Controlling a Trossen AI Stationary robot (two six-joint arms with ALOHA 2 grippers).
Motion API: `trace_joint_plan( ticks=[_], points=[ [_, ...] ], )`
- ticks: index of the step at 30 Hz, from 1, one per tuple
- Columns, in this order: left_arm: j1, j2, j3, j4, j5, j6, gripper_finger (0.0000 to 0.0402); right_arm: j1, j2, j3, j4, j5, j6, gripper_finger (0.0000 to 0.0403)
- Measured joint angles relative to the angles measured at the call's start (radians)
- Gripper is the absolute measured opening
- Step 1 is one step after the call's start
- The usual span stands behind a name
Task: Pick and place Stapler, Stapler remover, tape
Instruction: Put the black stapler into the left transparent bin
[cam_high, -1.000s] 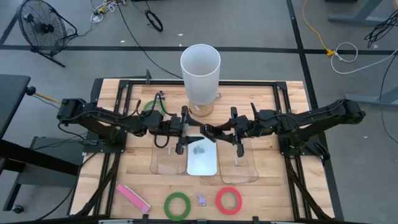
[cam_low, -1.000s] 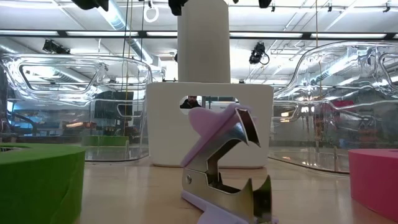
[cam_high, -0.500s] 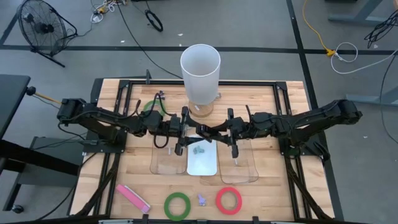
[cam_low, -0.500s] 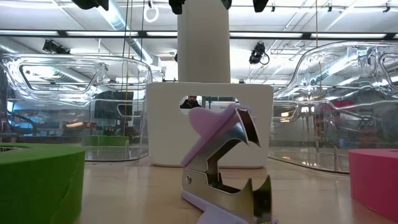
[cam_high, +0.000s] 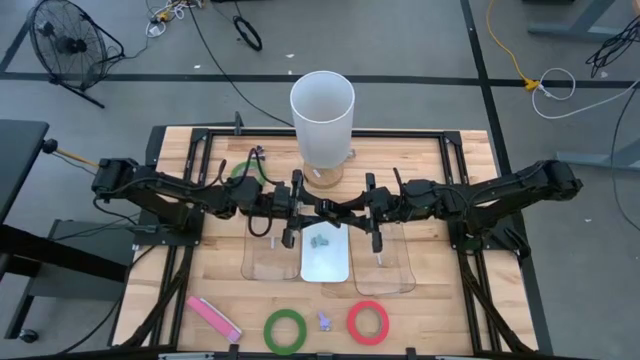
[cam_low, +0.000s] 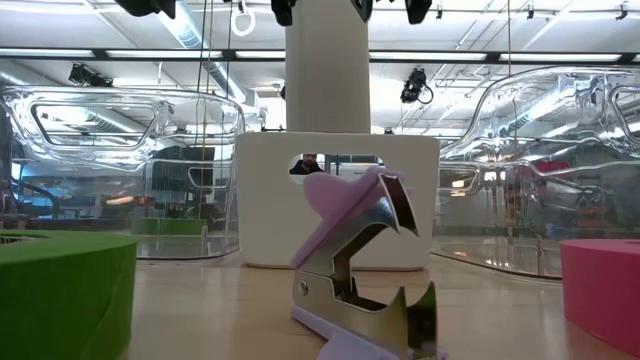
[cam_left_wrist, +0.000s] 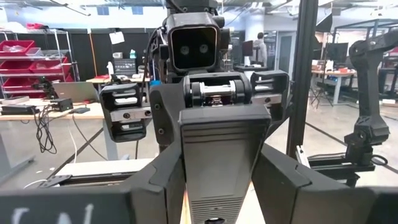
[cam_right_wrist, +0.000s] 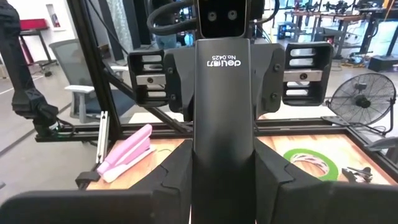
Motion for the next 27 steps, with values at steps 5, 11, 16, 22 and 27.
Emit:
trace_joint_plan(
  ticks=[5,11,16,22,27],
  points=[
    [-0.001,0.000,0.000,-0.014,-0.008,0.000,0.0152,-0.001,0.000,0.000,-0.012,-0.016,0.011,0.0102],
    [-0.001,-0.014,0.000,-0.046,-0.017,-0.003,0.0152,-0.001,0.001,0.000,-0.014,-0.010,0.030,0.0140],
    [-0.011,-0.047,-0.001,-0.127,-0.068,0.002,0.0152,-0.001,-0.001,0.000,-0.037,-0.005,0.056,0.0196],
    [-0.045,-0.151,-0.002,-0.301,-0.146,0.022,0.0152,-0.001,-0.005,0.000,-0.050,-0.001,0.052,0.0159],
    [-0.099,-0.261,-0.001,-0.530,-0.278,-0.038,0.0152,-0.001,-0.014,-0.001,-0.069,0.004,0.051,0.0123]
  ],
)
